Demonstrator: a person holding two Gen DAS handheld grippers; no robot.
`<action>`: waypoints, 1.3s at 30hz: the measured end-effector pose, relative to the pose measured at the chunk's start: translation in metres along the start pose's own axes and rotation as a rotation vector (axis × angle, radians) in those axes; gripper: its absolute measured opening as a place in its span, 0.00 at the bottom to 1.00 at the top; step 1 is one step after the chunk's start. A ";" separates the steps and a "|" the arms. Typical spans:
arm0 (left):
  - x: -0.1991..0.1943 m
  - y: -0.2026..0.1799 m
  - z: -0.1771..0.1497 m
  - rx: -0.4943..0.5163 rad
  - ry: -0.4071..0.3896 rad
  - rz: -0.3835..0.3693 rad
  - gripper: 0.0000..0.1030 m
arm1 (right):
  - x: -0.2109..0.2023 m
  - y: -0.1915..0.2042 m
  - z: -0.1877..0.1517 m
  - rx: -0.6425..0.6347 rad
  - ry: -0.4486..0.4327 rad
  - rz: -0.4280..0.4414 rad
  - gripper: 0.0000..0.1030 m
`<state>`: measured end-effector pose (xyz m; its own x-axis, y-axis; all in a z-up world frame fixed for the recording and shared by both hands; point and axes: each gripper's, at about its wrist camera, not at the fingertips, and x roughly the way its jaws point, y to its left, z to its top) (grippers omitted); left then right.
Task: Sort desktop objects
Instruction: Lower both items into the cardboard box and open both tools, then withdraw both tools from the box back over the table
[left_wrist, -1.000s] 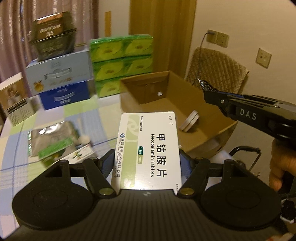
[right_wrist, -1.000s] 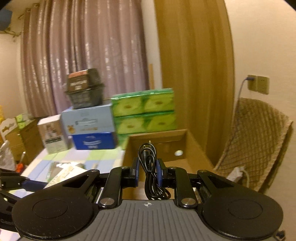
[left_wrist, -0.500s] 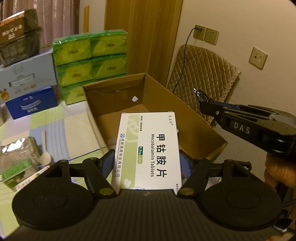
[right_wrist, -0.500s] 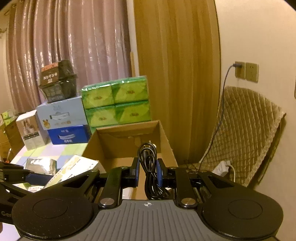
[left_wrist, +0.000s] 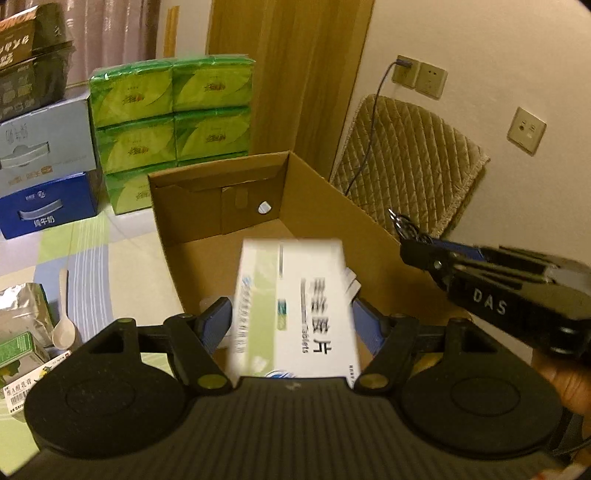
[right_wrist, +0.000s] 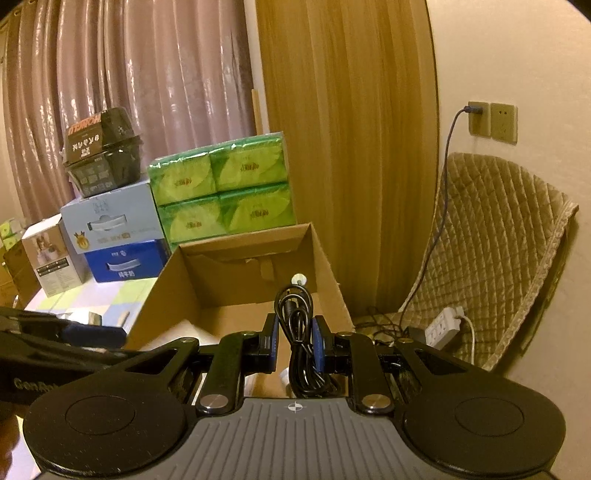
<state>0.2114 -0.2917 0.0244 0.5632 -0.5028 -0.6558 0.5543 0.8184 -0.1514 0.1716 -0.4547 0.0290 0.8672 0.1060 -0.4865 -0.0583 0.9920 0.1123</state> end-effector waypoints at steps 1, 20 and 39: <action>-0.001 0.002 0.000 0.003 -0.004 0.006 0.65 | 0.000 0.000 -0.001 0.000 0.001 0.001 0.15; -0.061 0.043 -0.029 -0.091 -0.040 0.088 0.71 | -0.001 0.021 0.004 0.016 -0.008 0.074 0.61; -0.127 0.079 -0.090 -0.154 -0.039 0.201 0.81 | -0.066 0.058 -0.024 0.052 0.006 0.118 0.73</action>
<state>0.1291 -0.1381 0.0290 0.6780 -0.3333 -0.6552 0.3303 0.9344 -0.1335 0.0994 -0.4025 0.0469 0.8530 0.2226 -0.4720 -0.1343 0.9677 0.2135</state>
